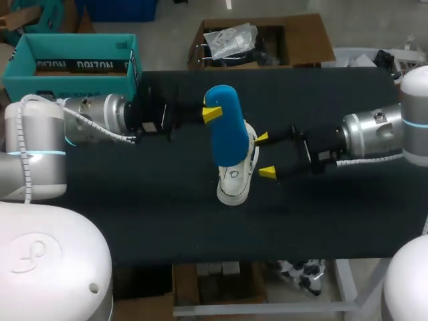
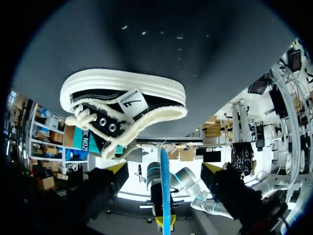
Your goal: Open the shoe tongue, take the insole out of the shoe, put the insole back into the shoe, and pack the shoe into the shoebox
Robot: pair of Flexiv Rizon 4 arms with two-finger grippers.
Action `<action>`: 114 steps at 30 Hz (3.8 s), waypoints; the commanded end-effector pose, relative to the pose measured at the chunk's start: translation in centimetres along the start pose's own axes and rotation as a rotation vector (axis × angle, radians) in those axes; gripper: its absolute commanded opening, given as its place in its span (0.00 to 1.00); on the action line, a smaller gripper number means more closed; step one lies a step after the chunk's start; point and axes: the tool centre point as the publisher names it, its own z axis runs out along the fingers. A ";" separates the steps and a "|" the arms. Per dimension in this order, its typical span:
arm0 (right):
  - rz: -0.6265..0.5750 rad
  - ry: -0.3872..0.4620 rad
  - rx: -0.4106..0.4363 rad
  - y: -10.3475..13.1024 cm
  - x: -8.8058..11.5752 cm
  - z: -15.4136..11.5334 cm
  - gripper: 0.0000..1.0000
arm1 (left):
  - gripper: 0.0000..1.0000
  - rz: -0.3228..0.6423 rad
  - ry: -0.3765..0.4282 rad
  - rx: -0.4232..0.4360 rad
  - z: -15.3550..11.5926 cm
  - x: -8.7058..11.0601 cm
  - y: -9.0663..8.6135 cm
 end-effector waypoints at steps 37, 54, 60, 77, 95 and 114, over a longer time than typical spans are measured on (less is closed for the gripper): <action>-0.109 0.140 0.021 -1.5 -2.2 2.2 0.00 | 0.31 0.022 0.238 0.045 0.7 0.7 2.4; -0.195 0.215 0.027 -0.9 -2.1 2.1 0.00 | 1.00 0.109 0.394 -0.091 -1.7 1.0 2.0; -0.229 0.211 0.034 -1.3 -2.5 2.2 0.00 | 1.00 0.097 0.496 -0.189 -4.0 0.7 2.8; -0.260 -0.007 0.065 -1.5 -8.4 3.1 0.00 | 1.00 0.014 0.606 -0.303 -8.3 -1.5 3.9; -0.277 -0.107 0.163 -2.1 -10.2 3.4 0.00 | 1.00 0.094 0.754 -0.330 -7.9 -2.3 4.9; -0.342 -0.233 0.194 -2.1 -14.1 2.9 0.00 | 1.00 0.111 1.224 -0.274 -8.7 -3.9 7.1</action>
